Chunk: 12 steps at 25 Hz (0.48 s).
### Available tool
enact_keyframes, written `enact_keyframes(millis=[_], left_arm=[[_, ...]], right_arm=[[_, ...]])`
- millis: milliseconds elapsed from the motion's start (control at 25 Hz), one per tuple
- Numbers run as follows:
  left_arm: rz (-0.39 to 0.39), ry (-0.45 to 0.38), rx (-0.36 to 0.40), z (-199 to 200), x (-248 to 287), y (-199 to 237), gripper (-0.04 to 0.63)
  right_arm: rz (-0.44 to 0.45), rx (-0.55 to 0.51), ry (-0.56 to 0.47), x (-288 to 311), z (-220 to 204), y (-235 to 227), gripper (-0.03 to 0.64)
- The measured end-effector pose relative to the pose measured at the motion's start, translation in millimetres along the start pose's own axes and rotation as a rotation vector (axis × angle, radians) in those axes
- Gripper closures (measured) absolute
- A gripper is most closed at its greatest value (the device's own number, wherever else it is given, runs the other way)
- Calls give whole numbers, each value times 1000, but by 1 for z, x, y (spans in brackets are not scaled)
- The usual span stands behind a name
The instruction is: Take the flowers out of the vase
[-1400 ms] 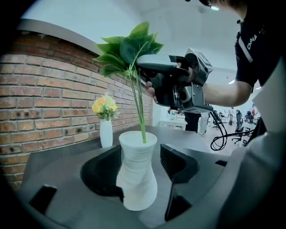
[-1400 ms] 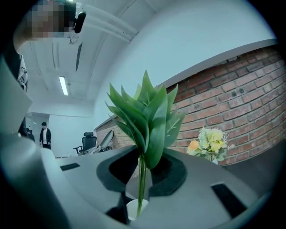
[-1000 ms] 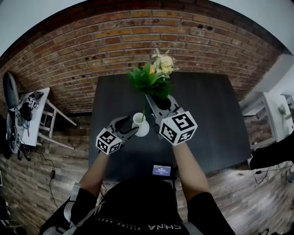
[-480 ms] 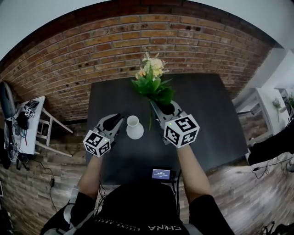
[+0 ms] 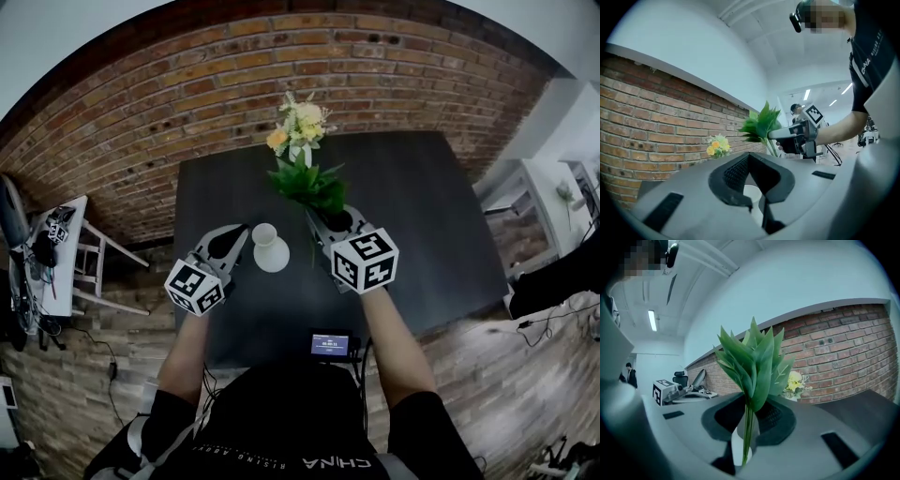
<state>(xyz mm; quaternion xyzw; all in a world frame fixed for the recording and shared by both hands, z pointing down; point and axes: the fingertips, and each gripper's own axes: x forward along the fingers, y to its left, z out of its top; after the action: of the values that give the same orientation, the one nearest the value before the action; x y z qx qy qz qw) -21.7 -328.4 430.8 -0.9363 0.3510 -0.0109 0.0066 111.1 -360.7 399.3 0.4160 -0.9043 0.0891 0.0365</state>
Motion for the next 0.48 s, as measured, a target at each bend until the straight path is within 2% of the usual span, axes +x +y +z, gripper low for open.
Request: enact_keyframes(millis=[200, 480], left_arm=[[-33, -12, 6, 11, 2, -17, 592], [-74, 32, -8, -8, 8, -39, 592]], right_arm=[[-38, 49, 111, -2, -36, -26, 551], [-56, 132, 303, 10, -103, -48, 551]])
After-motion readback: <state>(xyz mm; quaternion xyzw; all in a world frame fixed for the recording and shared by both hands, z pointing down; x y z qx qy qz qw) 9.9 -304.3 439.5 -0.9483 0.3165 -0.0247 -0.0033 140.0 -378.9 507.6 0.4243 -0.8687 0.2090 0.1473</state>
